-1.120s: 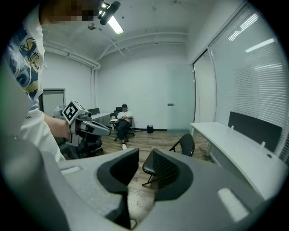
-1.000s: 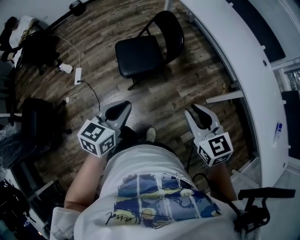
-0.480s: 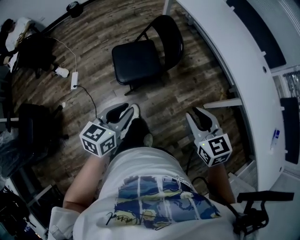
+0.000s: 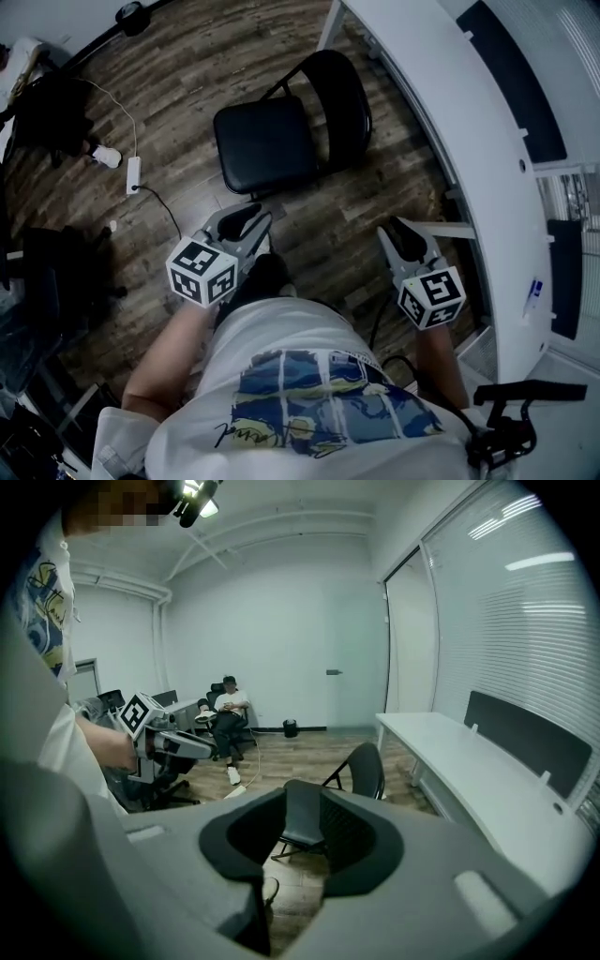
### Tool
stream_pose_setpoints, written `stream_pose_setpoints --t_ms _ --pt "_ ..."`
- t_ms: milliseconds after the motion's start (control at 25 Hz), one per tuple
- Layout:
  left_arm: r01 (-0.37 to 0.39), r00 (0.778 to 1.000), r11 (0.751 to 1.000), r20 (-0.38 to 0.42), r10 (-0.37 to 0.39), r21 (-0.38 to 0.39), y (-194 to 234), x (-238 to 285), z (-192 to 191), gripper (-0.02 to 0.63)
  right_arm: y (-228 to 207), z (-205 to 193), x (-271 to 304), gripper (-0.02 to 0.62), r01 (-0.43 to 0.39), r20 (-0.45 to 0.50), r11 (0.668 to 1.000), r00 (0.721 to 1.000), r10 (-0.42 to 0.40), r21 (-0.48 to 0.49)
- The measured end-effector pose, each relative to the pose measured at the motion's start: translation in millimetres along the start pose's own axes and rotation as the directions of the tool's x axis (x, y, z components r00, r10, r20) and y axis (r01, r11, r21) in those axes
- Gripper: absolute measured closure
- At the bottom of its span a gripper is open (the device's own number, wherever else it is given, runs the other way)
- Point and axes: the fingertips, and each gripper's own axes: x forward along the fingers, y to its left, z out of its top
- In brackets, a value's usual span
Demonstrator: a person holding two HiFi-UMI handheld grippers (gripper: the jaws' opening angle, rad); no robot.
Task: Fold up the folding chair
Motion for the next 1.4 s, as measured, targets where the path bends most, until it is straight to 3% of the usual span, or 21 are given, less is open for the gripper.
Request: stream_pose_setpoints --t_ms 320,800,1160,1400 --pt "-0.012 1.0 0.998 -0.023 0.011 -0.068 82.9 11.6 3.4 0.476 -14.7 35.0 78.2 0.477 -0.016 -0.067 1.0 0.998 0.015 -0.009" --pt "-0.088 0.995 0.981 -0.064 0.078 -0.172 156.7 42.0 -22.9 0.434 -75.9 23.9 165.5 0.462 0.005 -0.194 1.0 0.981 0.0 0.024" --pt "-0.216 0.972 0.934 -0.152 0.178 -0.284 217.8 83.5 -78.4 0.399 -184.0 -27.8 234.1 0.416 0.103 -0.3 0.988 0.952 -0.064 0.118" --pt "-0.29 0.948 0.897 -0.23 0.221 -0.333 270.6 108.1 -116.9 0.376 -214.3 -55.0 276.7 0.399 0.115 -0.344 0.974 0.938 -0.042 0.195"
